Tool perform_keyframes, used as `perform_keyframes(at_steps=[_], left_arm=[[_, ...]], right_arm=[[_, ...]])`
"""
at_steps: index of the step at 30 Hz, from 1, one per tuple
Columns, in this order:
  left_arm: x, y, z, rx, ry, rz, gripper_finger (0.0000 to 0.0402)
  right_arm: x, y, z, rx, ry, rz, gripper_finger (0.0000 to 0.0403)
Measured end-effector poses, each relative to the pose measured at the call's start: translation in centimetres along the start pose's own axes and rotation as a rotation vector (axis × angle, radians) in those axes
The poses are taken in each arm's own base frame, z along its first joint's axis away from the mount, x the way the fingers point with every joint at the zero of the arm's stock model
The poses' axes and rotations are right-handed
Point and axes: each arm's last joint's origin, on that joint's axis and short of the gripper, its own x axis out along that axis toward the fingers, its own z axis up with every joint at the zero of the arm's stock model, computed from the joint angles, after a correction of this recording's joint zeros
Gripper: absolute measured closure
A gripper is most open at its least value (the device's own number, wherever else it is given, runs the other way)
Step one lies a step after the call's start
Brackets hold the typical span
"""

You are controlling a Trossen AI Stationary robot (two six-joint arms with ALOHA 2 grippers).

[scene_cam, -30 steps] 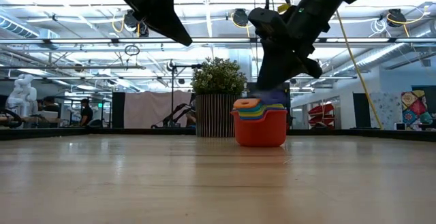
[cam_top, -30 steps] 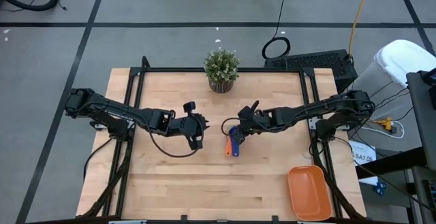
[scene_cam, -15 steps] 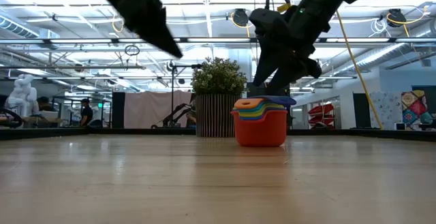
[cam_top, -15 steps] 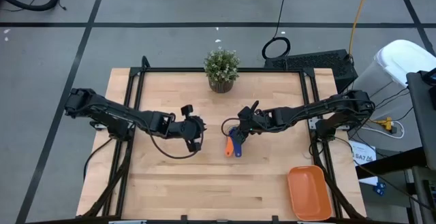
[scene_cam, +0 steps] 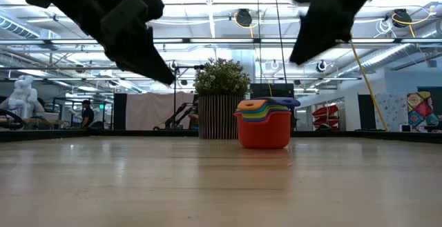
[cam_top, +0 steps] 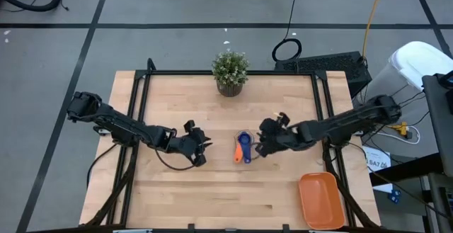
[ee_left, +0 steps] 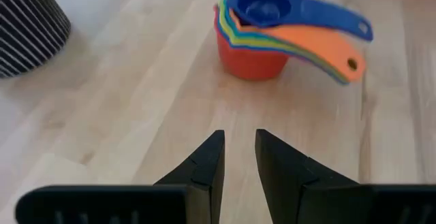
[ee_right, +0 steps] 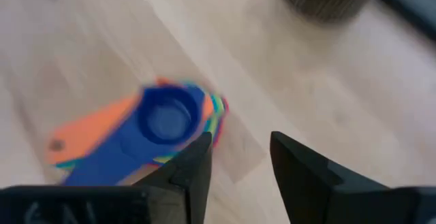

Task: Nest measuring cups in basket
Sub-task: Put the nested measuring cups into the orange bin

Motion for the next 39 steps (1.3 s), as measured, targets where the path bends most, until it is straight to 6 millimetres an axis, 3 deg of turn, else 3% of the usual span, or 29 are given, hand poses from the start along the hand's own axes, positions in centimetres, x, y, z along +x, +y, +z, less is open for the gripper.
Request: perform_keyframes(at_steps=[3, 6, 12, 15, 20, 25, 31, 39], left_arm=[[-0.1, -0.4, 0.4, 0.004, -0.055, -0.005, 0.0314], [-0.2, -0.7, 1.1, -0.034, -0.125, -0.035, 0.0314], [-0.5, -1.3, 1.6, -0.097, -0.192, -0.051, 0.0314], [-0.5, -1.2, 1.1, -0.120, -0.158, -0.022, 0.0314], [-0.3, -0.5, 0.0, -0.178, -0.049, 0.040, 0.0314], [-0.5, -0.8, -0.2, -0.160, -0.042, 0.026, 0.0320], [-0.5, -0.9, -0.3, -0.103, -0.026, 0.002, 0.0391], [-0.5, -1.1, 0.1, -0.080, -0.058, -0.013, 0.0397]], right_arm=[[-2.3, 0.2, 0.1, -0.046, -0.120, 0.025, 0.0271], [-2.9, 0.7, -1.1, -0.121, -0.138, 0.135, 0.0276], [-1.1, 0.8, -6.4, -0.197, -0.066, 0.237, 0.0294], [-0.1, 0.4, -7.7, -0.224, -0.084, 0.249, 0.0322], [0.8, 0.1, -7.8, -0.229, -0.106, 0.295, 0.0394], [1.2, 1.1, -7.5, -0.313, -0.153, 0.368, 0.0402], [2.6, 1.8, -8.3, -0.390, -0.126, 0.361, 0.0403], [4.9, 2.7, -8.6, -0.368, -0.086, 0.373, 0.0403]])
